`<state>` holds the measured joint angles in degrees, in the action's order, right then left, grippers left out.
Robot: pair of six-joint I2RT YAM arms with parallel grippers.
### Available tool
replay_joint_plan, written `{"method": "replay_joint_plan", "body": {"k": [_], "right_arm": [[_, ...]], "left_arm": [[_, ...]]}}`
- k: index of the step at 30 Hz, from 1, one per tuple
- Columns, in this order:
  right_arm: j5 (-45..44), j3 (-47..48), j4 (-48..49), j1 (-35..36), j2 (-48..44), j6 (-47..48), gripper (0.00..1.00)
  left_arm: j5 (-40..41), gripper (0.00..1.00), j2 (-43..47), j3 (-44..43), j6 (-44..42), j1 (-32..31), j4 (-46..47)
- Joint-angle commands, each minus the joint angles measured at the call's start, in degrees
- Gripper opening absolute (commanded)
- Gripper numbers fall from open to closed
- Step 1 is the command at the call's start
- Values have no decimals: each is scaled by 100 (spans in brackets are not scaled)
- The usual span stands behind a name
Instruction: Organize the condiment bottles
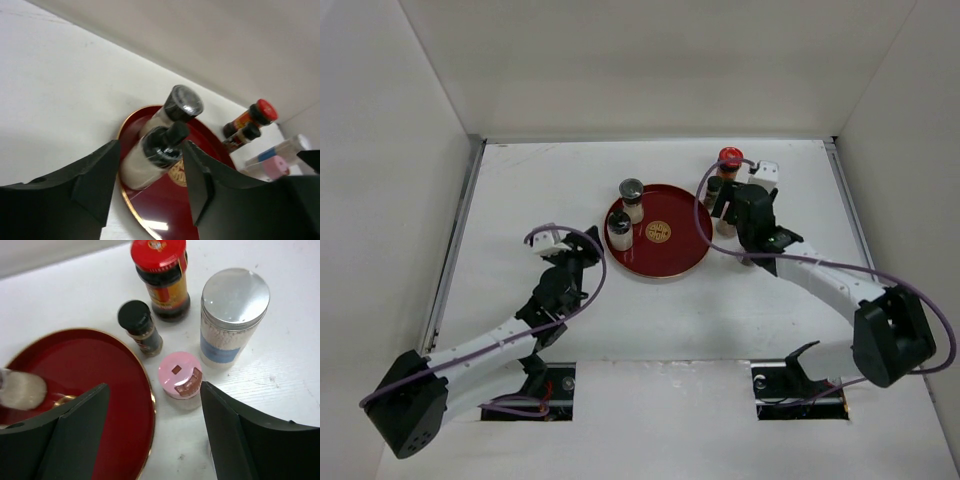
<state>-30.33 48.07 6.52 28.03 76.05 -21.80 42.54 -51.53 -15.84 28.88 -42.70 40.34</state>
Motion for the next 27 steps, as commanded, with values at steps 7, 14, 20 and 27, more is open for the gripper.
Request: {"method": "replay_joint_plan", "body": {"k": [7, 14, 20, 27], "right_arm": [[220, 975, -933, -303, 893, 220, 82], [185, 1116, -1030, -434, 1350, 132, 75], [106, 1301, -960, -426, 1684, 88, 51], [-588, 1248, -670, -136, 1027, 501, 38]], "left_arm": [[202, 52, 108, 687, 732, 407, 475], [131, 57, -50, 722, 873, 468, 519], [114, 57, -77, 757, 917, 460, 528], [96, 60, -130, 766, 935, 469, 528]]}}
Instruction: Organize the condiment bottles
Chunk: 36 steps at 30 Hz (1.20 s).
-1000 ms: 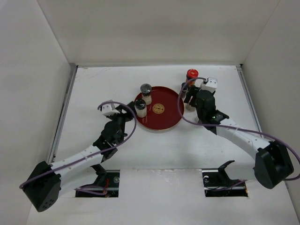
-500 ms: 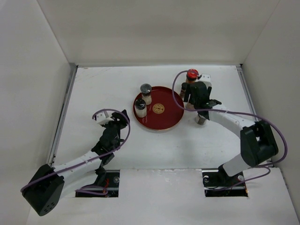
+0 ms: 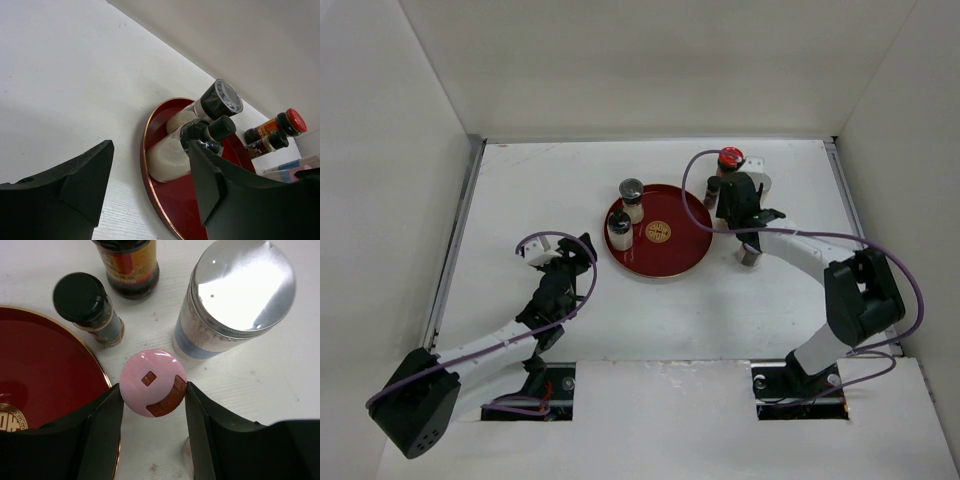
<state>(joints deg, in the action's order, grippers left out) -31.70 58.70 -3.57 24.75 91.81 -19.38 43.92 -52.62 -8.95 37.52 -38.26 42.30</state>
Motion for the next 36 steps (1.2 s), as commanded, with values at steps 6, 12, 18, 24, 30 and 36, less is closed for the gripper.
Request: {"method": "replay_joint_plan", "body": {"k": [6, 12, 18, 24, 30, 36], "right_arm": [[-478, 300, 129, 587, -1051, 347, 39], [497, 1081, 549, 974, -201, 197, 39], [700, 2320, 841, 1132, 1258, 224, 40], [806, 2849, 832, 1132, 1998, 136, 41], [850, 2832, 779, 1185, 2253, -13, 46], [850, 2665, 858, 1273, 2035, -110, 72]], "left_arm": [[-59, 61, -134, 43, 107, 25, 357], [-103, 61, -178, 34, 124, 60, 384], [-103, 62, -143, 86, 133, 104, 384], [-103, 62, -73, 122, 142, 122, 384], [-103, 62, -117, 113, 142, 122, 384], [-121, 63, -143, 104, 142, 130, 384]]}}
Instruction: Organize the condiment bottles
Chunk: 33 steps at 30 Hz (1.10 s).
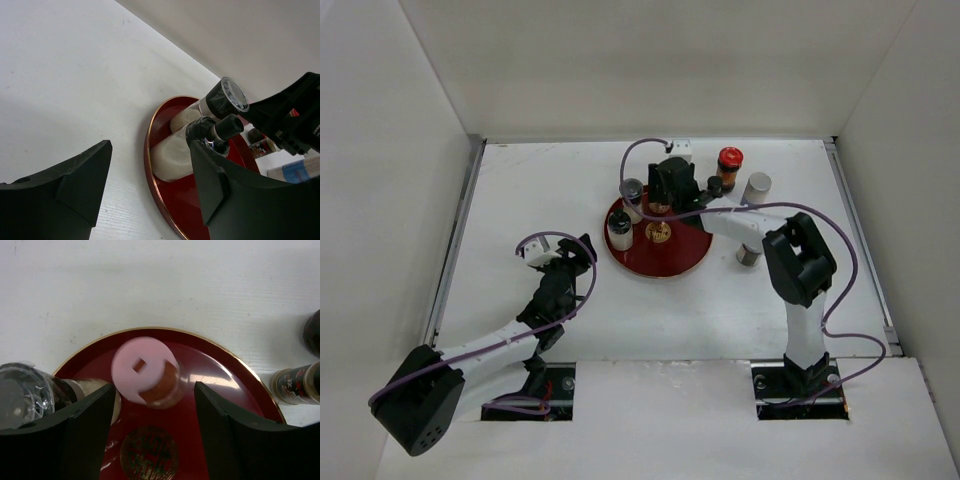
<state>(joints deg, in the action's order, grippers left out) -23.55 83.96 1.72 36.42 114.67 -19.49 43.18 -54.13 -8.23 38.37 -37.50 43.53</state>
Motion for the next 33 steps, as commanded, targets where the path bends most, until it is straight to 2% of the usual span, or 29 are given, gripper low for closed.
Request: {"method": "replay_joint_plan", "body": {"k": [1, 8, 10, 13, 14, 16, 18, 20, 29, 33], "right_arm": [[35, 103, 312, 106, -383, -99, 73], [0, -625, 294, -148, -1438, -99, 73], [-18, -915, 329, -333, -1666, -125, 69], [-105, -1180, 329, -640, -1816, -134, 56], [-193, -1233, 329, -728, -1843, -108, 56], [-378, -1295, 286, -904, -1843, -56, 60], [-422, -1251, 233, -1054, -1730, 23, 73], [-379, -1146, 180, -1168, -1545, 102, 76], [254, -742, 74, -1309, -824, 103, 76], [158, -592, 109, -1370, -631, 112, 69]], "left_arm": [[-55, 63, 25, 32, 57, 54, 261], [-82, 63, 25, 14, 57, 54, 261], [-82, 63, -10, 14, 57, 63, 261], [-99, 63, -54, -3, 65, 54, 261], [-116, 63, -54, -12, 65, 54, 261], [-125, 63, -80, -21, 65, 71, 261], [-125, 63, -107, -21, 65, 80, 261], [-125, 63, -72, -21, 65, 63, 261], [-134, 63, -177, -47, 65, 80, 261], [-143, 63, -142, -38, 65, 72, 261]]}}
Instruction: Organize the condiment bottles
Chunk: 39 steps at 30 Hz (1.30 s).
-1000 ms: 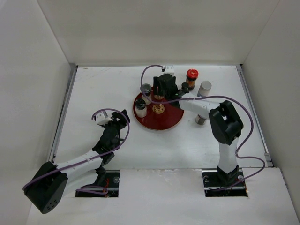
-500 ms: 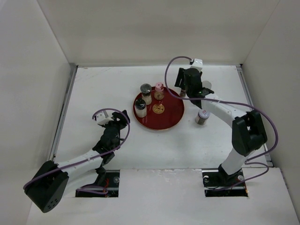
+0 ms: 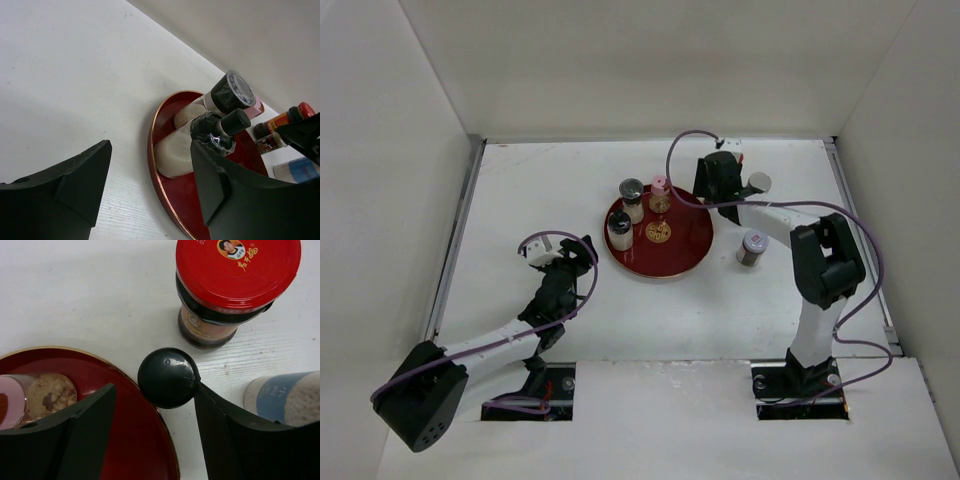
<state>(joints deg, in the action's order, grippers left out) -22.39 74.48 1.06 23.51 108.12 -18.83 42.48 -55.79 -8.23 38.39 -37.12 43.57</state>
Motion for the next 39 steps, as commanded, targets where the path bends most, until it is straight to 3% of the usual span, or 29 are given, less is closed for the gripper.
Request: {"method": "replay_joint_plan", "body": {"k": [1, 7, 10, 19, 34, 39], "right_arm": [[7, 374, 210, -105, 51, 46, 66], [-204, 375, 447, -176, 114, 125, 42], [-274, 217, 640, -158, -158, 204, 38], [-301, -504, 922, 421, -1214, 328, 38], [-72, -38, 1036, 888, -133, 28, 41], [-125, -302, 1124, 914, -194, -59, 54]], "left_arm": [[-73, 63, -11, -47, 63, 34, 257], [-73, 63, -37, -56, 63, 34, 257], [-73, 63, -37, -47, 63, 43, 257], [-135, 63, -81, -73, 81, 43, 266], [-178, 64, -64, -30, 81, 96, 319], [-179, 64, -98, -47, 81, 78, 319]]}}
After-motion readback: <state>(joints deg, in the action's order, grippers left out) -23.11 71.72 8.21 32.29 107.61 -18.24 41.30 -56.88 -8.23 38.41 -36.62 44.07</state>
